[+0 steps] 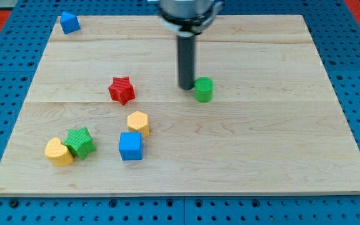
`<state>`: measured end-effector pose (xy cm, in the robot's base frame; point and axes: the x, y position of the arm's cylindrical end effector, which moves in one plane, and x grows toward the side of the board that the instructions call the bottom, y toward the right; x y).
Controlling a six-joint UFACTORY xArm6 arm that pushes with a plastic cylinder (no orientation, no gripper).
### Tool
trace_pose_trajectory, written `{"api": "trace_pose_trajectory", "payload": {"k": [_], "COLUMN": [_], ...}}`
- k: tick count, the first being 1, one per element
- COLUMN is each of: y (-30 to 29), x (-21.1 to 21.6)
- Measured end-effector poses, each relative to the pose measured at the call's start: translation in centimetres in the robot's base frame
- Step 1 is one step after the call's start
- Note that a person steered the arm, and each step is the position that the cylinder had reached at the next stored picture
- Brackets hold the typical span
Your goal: Slide the green circle towards the top right
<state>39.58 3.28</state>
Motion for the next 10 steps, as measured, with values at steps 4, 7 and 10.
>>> {"api": "trace_pose_trajectory", "payload": {"k": [4,7,10], "y": [3.2,5.2,7.8], "x": [5.8,-1.7,-9.5]}}
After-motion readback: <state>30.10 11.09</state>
